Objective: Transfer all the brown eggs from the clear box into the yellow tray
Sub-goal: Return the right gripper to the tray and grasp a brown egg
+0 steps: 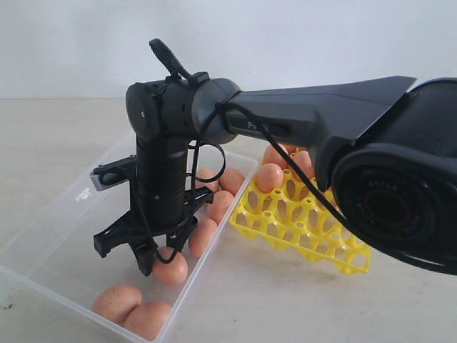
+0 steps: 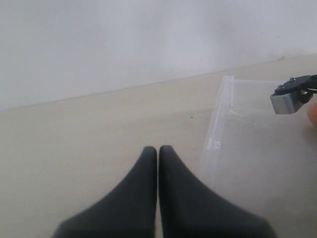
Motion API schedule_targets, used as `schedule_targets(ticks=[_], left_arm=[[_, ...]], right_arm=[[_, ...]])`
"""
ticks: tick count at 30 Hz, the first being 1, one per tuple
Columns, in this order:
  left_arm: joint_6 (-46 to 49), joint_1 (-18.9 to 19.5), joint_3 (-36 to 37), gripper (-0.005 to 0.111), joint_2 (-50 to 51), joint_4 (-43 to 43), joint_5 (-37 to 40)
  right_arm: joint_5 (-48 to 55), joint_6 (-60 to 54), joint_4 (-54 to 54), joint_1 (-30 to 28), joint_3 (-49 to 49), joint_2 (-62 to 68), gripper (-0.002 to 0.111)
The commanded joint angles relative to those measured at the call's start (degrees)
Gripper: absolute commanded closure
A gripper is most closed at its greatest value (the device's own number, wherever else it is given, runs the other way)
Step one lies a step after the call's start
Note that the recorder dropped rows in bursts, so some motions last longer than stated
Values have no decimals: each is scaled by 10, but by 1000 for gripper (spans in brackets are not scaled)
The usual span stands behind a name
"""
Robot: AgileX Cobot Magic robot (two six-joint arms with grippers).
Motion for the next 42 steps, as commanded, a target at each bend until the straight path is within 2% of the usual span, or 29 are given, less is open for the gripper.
schedule_targets(ticks=[1, 8, 18, 20, 22, 25, 27, 39, 42], left_arm=[[-4, -1, 2, 105, 0, -2, -2], [-4, -1, 2, 105, 0, -2, -2], [-4, -1, 2, 105, 0, -2, -2], [-4, -1, 2, 105, 0, -2, -2], [-4, -1, 2, 105, 0, -2, -2], [-4, -1, 2, 105, 0, -2, -2], [-4, -1, 2, 105, 0, -2, -2], [-4, -1, 2, 105, 0, -2, -2], [-4, -1, 2, 105, 0, -2, -2]], right_arm=[[1, -45, 2, 0, -27, -2, 108], [-108, -85, 1, 0, -31, -1, 108], [-112, -114, 1, 0, -32, -1, 108], [-112, -124, 1, 0, -32, -1, 102], [-120, -128, 1, 0, -32, 0, 88], [-131, -103, 1, 0, -32, 0, 60], [-137, -92, 1, 0, -32, 0, 47], [-125, -73, -19, 0, -32, 0, 46], [-90, -33, -19, 0, -32, 0, 46]])
